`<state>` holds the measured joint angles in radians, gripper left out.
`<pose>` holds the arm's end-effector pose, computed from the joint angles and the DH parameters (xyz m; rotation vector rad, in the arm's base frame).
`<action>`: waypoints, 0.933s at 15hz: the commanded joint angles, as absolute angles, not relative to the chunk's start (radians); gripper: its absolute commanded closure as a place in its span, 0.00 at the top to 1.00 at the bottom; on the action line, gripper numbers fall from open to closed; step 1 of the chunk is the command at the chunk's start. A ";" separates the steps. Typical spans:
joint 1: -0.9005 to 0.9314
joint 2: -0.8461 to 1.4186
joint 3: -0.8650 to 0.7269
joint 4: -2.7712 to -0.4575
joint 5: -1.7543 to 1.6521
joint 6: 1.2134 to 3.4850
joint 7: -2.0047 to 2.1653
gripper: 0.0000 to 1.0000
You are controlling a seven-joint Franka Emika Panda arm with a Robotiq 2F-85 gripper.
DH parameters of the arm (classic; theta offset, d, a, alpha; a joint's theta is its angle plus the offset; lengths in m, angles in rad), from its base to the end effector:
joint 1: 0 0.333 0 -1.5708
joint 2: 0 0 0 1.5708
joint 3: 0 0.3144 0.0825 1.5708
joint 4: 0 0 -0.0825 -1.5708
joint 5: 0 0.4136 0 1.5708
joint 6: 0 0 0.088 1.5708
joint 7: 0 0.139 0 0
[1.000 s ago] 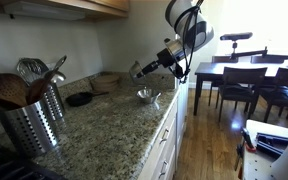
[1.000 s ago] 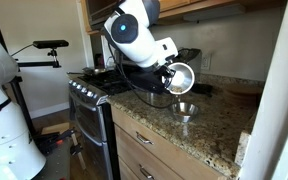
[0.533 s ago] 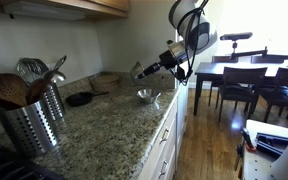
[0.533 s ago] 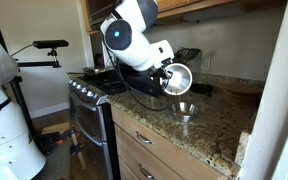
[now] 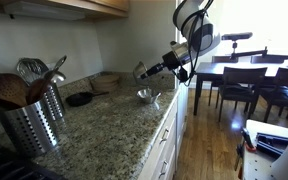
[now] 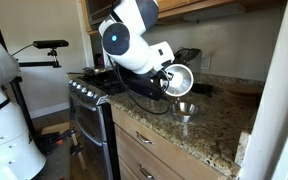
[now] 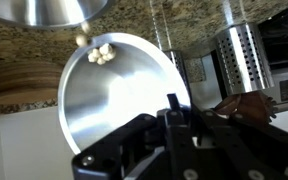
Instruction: Pour the things in the bowl on the left into the bowl on the right
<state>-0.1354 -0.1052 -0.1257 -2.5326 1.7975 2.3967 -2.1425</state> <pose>0.4842 -0.0985 0.2779 -2.3344 -0.4373 -1.3542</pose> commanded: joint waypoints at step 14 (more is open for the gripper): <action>-0.168 -0.163 -0.148 -2.573 1.849 2.317 -2.260 0.07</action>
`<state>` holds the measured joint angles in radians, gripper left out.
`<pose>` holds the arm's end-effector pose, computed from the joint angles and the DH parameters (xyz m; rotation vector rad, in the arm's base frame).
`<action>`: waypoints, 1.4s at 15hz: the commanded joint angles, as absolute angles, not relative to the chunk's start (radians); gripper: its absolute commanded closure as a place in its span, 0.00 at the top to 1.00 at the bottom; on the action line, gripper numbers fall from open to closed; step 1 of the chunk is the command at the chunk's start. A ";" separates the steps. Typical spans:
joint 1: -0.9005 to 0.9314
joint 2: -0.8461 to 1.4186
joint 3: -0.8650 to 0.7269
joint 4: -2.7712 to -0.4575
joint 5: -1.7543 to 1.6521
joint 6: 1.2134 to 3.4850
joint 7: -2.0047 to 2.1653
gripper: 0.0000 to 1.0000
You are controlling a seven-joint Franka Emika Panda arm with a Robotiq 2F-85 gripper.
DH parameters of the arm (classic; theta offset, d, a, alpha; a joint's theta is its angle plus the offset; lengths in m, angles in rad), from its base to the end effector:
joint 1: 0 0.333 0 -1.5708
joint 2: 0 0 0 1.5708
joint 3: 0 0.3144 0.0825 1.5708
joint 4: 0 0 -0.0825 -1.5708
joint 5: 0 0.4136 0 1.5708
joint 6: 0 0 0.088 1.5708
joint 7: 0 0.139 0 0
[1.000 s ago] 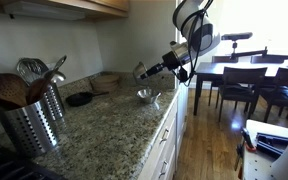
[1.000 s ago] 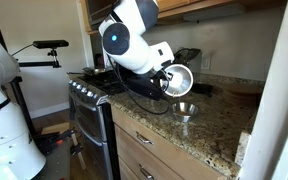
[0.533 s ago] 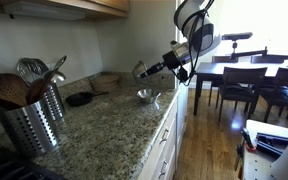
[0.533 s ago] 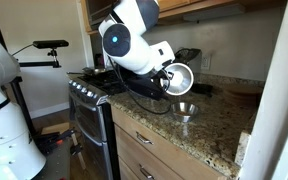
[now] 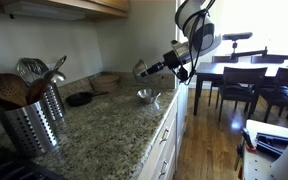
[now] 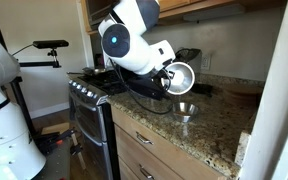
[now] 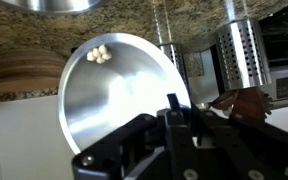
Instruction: Pour the things in the bowl on the left into the bowl on the right
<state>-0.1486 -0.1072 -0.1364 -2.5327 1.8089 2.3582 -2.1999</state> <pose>0.4840 -0.1044 0.2810 -2.3050 -0.4787 -1.4068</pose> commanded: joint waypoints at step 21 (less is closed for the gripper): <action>-0.192 -0.134 -0.173 -2.609 1.957 2.170 -2.401 0.07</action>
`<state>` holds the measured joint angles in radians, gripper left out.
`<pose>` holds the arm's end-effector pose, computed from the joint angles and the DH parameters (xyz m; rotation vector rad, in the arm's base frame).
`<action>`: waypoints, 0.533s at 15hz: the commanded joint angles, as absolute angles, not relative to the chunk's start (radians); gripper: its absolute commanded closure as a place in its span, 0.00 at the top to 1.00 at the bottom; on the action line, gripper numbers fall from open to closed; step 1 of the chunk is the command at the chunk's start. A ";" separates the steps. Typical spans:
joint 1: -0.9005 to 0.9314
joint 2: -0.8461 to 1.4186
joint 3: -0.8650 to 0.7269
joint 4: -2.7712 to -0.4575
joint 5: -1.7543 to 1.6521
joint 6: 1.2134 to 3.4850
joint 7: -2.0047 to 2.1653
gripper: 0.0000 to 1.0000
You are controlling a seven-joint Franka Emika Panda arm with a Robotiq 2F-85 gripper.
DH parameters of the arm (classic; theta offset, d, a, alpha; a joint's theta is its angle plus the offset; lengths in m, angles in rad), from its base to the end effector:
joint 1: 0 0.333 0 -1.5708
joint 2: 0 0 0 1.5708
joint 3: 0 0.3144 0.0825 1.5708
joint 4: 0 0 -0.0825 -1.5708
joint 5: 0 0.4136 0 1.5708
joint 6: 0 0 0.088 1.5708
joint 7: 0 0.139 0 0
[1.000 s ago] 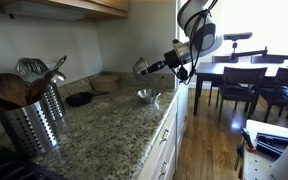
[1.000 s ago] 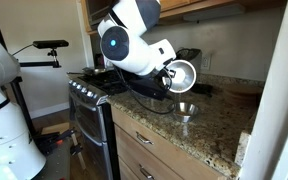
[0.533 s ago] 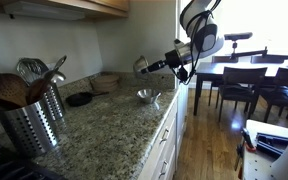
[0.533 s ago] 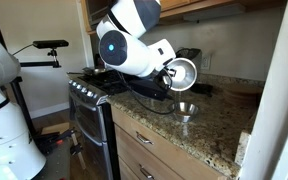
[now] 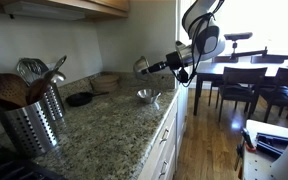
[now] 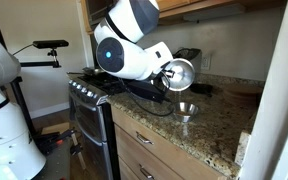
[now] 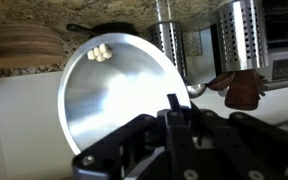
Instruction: Pour the things in the bowl on the left into the bowl on the right
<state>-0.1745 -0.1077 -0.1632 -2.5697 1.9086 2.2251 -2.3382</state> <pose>0.4748 -0.1084 0.2765 -2.1891 -0.4779 -1.5471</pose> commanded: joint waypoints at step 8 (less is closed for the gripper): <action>-0.199 -0.138 -0.180 -2.638 1.990 2.134 -2.445 0.07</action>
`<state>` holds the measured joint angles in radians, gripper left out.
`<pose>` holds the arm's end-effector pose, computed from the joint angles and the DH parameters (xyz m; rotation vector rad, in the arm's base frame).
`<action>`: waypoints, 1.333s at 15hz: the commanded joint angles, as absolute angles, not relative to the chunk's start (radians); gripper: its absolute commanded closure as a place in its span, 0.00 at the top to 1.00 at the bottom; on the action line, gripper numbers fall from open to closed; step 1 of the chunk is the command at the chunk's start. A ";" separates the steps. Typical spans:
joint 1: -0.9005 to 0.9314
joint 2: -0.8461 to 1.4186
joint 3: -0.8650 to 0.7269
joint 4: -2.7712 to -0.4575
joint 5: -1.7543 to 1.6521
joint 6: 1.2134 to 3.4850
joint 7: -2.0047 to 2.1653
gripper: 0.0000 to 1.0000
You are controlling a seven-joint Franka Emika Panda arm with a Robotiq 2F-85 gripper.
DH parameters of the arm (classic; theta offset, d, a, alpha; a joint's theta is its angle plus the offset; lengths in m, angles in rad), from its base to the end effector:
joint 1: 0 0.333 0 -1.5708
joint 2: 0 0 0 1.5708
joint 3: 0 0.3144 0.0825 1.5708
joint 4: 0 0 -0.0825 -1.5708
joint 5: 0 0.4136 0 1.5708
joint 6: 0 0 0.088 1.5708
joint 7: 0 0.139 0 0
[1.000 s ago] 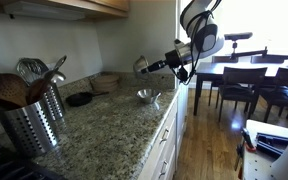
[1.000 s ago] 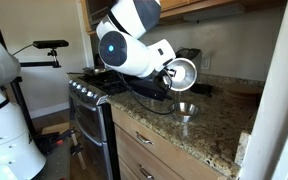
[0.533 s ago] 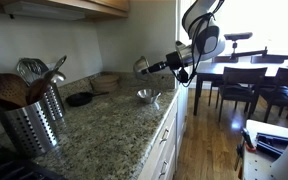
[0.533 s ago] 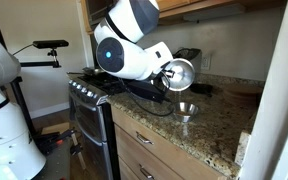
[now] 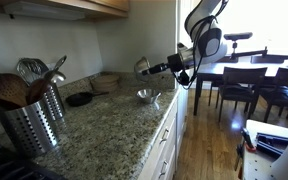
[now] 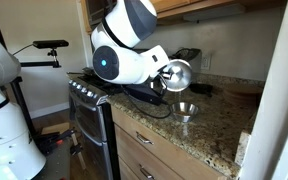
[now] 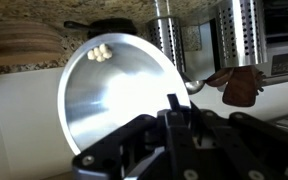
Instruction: Pour the things in the bowl on the left into the bowl on the right
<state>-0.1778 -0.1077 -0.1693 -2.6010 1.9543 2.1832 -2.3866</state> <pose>0.4663 -0.1047 0.2681 -2.1564 -0.4594 -1.5828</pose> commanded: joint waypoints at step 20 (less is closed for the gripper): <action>-0.217 -0.116 -0.194 -2.644 2.021 2.069 -2.497 0.07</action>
<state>-0.2017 -0.1017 -0.1891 -2.6201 1.9976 2.0995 -2.4626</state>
